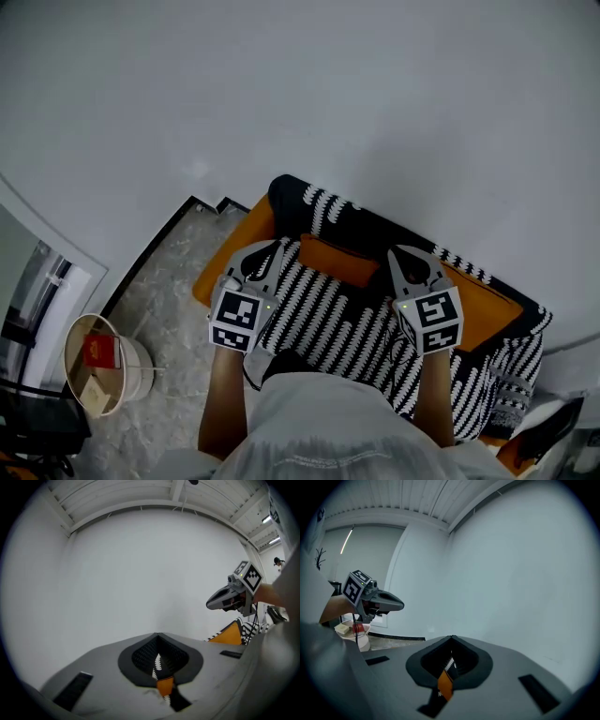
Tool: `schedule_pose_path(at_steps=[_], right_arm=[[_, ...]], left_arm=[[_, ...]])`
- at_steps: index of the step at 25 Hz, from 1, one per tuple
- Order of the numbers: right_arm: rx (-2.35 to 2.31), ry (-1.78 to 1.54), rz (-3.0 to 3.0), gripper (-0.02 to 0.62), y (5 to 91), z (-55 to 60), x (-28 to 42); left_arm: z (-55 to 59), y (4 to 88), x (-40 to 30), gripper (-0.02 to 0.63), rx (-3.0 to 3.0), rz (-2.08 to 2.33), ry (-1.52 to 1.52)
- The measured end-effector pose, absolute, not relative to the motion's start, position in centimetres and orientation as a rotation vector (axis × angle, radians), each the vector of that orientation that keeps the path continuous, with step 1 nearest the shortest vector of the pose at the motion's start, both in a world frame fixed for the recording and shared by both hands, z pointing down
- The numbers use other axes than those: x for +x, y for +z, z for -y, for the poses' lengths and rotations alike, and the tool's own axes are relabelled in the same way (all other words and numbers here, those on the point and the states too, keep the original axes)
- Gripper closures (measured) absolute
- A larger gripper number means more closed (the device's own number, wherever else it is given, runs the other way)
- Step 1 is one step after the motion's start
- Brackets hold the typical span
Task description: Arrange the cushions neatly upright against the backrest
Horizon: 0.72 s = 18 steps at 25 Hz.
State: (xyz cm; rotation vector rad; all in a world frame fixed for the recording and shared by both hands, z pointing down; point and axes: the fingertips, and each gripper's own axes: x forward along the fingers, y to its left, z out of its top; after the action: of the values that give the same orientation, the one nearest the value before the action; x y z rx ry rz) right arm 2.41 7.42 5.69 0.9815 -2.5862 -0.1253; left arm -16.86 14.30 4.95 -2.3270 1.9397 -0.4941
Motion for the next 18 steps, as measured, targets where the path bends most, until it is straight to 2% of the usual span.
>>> schedule_pose_path(at_steps=[18], right_arm=[[0.974, -0.098, 2.551, 0.592, 7.2, -7.5, 1.3]], left_arm=[[-14.3, 6.3, -16.9, 0.586, -2.388, -1.873, -0.558]])
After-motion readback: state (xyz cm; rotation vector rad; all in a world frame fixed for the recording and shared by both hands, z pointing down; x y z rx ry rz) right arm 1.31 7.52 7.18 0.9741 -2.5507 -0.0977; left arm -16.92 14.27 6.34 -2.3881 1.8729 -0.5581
